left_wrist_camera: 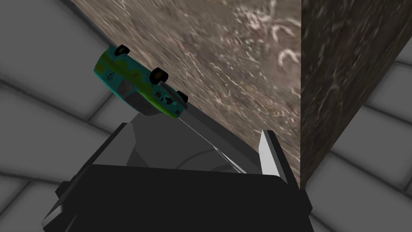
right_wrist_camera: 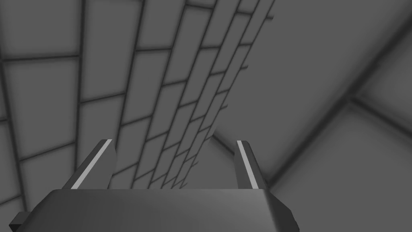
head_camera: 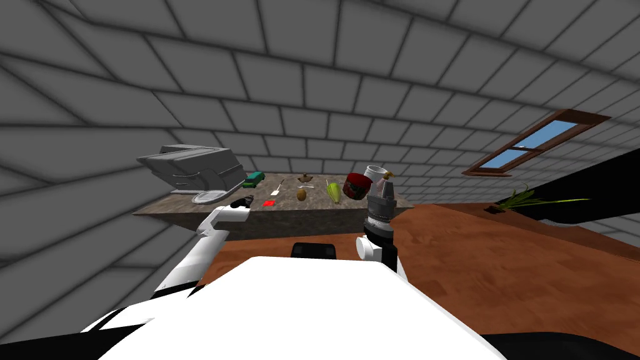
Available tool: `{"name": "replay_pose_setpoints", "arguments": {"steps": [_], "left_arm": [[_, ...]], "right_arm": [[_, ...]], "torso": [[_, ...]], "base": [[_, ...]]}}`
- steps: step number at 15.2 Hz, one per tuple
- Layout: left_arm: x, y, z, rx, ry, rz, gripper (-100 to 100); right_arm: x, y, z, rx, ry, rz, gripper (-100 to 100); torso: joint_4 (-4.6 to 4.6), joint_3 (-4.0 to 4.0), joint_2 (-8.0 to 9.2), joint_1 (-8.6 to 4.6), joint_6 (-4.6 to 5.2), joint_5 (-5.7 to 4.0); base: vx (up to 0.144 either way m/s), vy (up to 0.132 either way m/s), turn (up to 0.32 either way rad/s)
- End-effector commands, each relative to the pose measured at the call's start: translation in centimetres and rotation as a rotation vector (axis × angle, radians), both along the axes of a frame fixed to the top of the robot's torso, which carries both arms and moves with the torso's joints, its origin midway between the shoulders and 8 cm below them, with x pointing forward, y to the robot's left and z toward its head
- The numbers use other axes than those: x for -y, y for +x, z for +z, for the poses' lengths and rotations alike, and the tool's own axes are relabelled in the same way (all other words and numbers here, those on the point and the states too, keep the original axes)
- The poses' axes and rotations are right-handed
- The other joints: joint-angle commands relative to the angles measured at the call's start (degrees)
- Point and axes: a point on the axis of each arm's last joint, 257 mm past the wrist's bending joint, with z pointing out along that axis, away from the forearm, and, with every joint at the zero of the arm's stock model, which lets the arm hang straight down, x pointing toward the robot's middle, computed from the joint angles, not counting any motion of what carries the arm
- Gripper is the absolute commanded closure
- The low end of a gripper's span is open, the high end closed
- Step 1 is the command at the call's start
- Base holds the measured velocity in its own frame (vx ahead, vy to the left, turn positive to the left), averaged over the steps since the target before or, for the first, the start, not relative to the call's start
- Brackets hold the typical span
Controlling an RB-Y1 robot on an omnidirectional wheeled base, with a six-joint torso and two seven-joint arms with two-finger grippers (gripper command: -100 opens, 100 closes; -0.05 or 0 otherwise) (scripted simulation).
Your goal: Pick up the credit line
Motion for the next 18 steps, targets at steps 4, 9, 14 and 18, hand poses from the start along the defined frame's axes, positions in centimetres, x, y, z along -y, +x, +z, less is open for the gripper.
{"name": "replay_pose_setpoints", "arguments": {"steps": [4,9,14,18], "left_arm": [[-2.2,-1.7,-0.7,-0.083,-0.007,0.084,-100],[-3.7,-3.2,-1.2,-0.142,-0.017,0.146,-100],[-6.0,-5.4,-1.6,-0.225,-0.035,0.245,-100],[-6.8,-7.0,-2.0,-0.281,-0.053,0.304,-100]], "right_arm": [[0.0,0.0,0.0,0.0,0.0,0.0,0],[0.0,0.0,0.0,0.0,0.0,0.0,0],[0.0,0.0,0.0,0.0,0.0,0.0,0],[0.0,0.0,0.0,0.0,0.0,0.0,0]], "torso": [[0.01,0.02,0.02,0.06,-0.01,0.01],[0.0,0.0,-0.01,0.03,-0.03,0.0],[0.01,0.01,0.01,0.04,0.01,0.0],[0.0,0.0,0.0,0.01,0.0,0.0]], "base": [[0.011,-0.02,-0.08],[0.015,-0.023,-0.099],[0.015,-0.024,-0.139],[0.014,-0.024,-0.103]]}}
